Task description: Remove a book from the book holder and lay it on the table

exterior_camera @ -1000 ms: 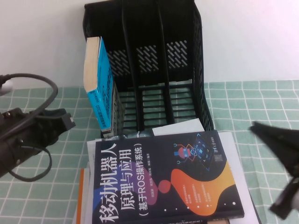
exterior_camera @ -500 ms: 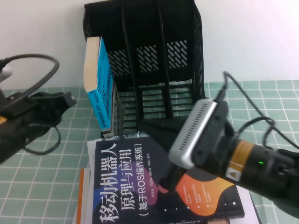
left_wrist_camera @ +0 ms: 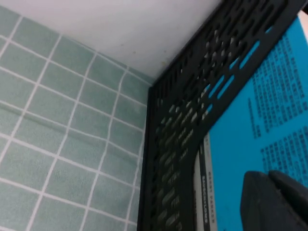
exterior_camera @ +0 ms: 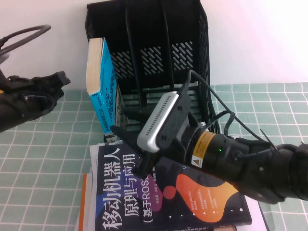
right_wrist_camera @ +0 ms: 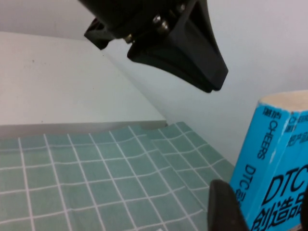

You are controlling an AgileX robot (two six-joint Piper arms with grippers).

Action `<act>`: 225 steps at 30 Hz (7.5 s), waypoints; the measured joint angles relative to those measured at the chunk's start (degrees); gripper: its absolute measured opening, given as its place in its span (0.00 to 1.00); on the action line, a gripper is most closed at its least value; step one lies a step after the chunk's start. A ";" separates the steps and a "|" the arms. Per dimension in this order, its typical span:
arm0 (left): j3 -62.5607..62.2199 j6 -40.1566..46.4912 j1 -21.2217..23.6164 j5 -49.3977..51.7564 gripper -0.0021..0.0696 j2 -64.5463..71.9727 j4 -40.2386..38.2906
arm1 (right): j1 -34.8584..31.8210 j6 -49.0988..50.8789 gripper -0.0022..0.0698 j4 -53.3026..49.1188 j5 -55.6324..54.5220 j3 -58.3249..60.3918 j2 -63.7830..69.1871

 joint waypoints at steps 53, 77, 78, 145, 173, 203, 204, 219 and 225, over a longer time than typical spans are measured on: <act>-5.82 44.37 -1.34 15.26 0.03 5.59 -47.63 | 0.00 9.42 0.32 15.33 0.66 -14.21 15.22; -5.95 54.51 -1.34 31.29 0.03 -17.71 -49.25 | 0.00 -8.66 0.32 16.58 -12.44 -13.75 9.92; -5.95 54.63 -1.34 30.48 0.03 -19.29 -47.75 | 0.00 -10.74 0.32 16.58 -12.44 -13.75 8.38; 23.48 18.16 -1.34 27.17 0.03 -67.05 1.50 | 12.07 46.93 0.31 -73.72 33.87 3.72 -16.18; 23.48 17.73 -1.34 22.76 0.03 -67.05 10.51 | 12.07 25.93 0.07 -73.76 59.66 -5.88 -28.56; 35.88 15.40 -1.34 1.72 0.03 -67.05 16.27 | 8.18 0.00 0.03 8.84 82.65 31.57 -89.84; 36.09 17.36 -1.34 1.62 0.03 -67.05 16.27 | 8.18 0.00 0.03 9.61 82.55 32.49 -90.25; 36.39 21.36 -1.34 4.05 0.03 -67.05 15.35 | 8.18 0.54 0.03 13.82 82.66 34.17 -90.91; 36.39 21.36 -1.34 4.05 0.03 -67.05 15.35 | 8.18 0.54 0.03 13.94 82.66 34.17 -90.91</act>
